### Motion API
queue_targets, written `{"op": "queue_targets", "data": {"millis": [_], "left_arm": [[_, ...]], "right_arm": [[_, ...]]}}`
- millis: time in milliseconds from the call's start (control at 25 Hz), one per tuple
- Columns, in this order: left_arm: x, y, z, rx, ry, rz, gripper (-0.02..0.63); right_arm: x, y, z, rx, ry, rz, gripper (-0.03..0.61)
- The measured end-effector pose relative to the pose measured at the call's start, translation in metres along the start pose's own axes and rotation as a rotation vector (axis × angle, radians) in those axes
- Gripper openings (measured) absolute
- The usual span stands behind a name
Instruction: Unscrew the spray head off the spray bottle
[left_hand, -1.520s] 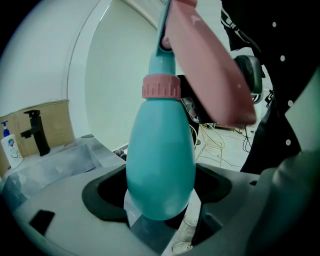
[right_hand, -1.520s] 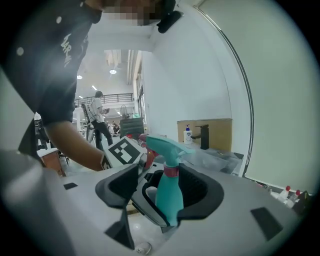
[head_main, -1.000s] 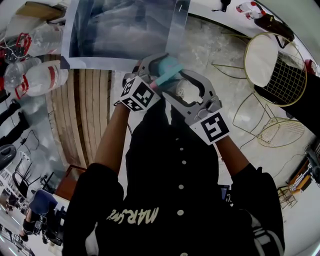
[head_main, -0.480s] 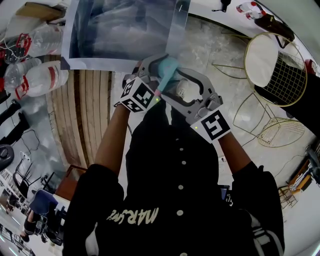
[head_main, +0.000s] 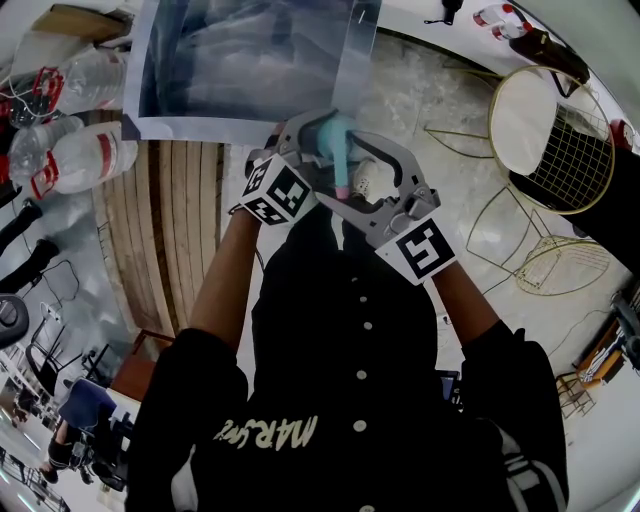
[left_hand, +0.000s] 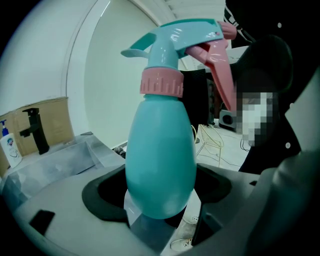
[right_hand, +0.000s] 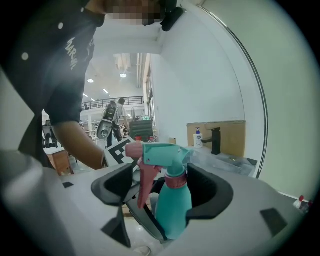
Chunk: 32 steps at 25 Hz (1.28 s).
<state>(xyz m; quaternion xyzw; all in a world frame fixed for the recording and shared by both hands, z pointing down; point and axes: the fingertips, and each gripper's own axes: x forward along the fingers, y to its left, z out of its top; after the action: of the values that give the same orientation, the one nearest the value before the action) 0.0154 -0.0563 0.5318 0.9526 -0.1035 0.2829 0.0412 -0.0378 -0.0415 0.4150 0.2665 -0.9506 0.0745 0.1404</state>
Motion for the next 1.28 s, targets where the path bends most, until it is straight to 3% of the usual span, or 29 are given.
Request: {"op": "queue_targets", "data": {"millis": [160, 320, 560, 640, 920, 1280], "left_arm": [[0.004, -0.004, -0.017, 0.025, 0.044, -0.008, 0.405], [0.002, -0.001, -0.001, 0.008, 0.008, -0.004, 0.405], [0.003, -0.001, 0.0, 0.009, 0.003, -0.01, 0.405], [0.003, -0.001, 0.0, 0.008, 0.002, -0.009, 0.405], [0.003, 0.0, 0.001, 0.009, 0.002, -0.006, 0.405], [0.0, 0.0, 0.001, 0.007, 0.0, -0.005, 0.405]], "right_arm": [[0.006, -0.006, 0.004, -0.003, -0.026, -0.017, 0.334], [0.008, -0.011, 0.002, -0.025, -0.014, -0.023, 0.325], [0.011, -0.022, 0.002, -0.108, -0.006, -0.001, 0.208], [0.013, -0.024, 0.003, -0.134, -0.005, 0.028, 0.167], [0.013, -0.02, 0.003, -0.166, 0.035, 0.228, 0.164], [0.012, -0.016, 0.005, -0.205, 0.06, 0.267, 0.161]]}}
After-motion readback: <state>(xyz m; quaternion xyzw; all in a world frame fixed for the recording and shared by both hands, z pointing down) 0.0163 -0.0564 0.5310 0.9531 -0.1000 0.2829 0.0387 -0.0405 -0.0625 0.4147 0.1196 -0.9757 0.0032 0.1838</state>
